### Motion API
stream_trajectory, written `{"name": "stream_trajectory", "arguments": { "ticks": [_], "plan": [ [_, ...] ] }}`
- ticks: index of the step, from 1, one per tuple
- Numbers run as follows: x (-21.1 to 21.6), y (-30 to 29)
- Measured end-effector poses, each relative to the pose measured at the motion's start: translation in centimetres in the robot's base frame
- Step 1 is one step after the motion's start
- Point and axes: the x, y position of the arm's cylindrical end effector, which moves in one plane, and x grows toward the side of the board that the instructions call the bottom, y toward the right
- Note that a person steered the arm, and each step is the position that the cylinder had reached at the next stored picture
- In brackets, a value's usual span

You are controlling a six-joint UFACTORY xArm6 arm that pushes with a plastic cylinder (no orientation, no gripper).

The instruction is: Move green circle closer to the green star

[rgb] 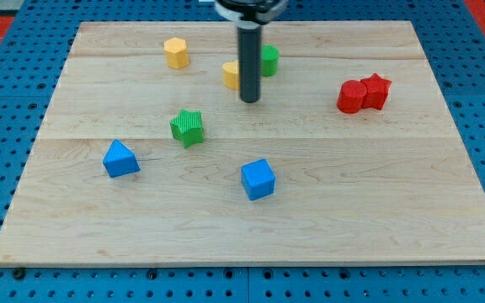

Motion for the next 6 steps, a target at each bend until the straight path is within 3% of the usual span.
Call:
{"name": "stream_trajectory", "arguments": {
  "ticks": [1,2,3,5,6],
  "plan": [
    [-4.5,-1.8],
    [-7.7,-11.0],
    [-8.6,-11.0],
    [-10.7,4.2],
    [-8.9,6.6]
  ]
}}
